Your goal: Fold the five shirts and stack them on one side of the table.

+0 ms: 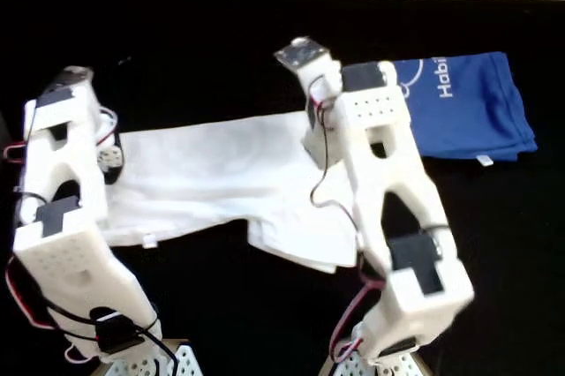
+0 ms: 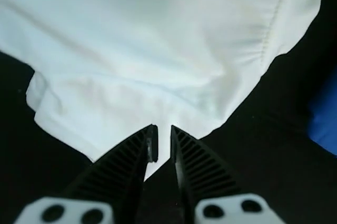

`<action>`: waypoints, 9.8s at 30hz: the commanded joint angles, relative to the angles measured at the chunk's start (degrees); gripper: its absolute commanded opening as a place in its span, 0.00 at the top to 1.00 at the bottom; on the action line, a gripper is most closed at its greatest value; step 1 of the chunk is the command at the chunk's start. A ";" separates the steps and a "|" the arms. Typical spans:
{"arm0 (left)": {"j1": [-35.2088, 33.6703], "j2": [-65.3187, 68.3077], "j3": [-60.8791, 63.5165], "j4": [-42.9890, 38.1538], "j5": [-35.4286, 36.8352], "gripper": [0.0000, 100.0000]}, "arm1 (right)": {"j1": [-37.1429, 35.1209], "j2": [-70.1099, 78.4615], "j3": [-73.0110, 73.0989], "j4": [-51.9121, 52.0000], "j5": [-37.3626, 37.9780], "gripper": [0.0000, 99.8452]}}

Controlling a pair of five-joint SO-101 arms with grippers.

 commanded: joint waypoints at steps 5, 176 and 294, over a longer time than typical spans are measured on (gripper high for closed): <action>-5.85 -0.31 0.48 -6.33 -0.26 0.99 | -6.99 -20.79 29.05 -11.91 0.53 0.95; 7.08 -10.77 -32.31 38.24 -14.42 0.99 | 17.45 -56.48 76.97 -33.45 -7.82 0.99; 46.20 10.24 -55.25 37.54 3.08 0.99 | 17.45 -56.84 78.73 -35.21 -8.26 0.99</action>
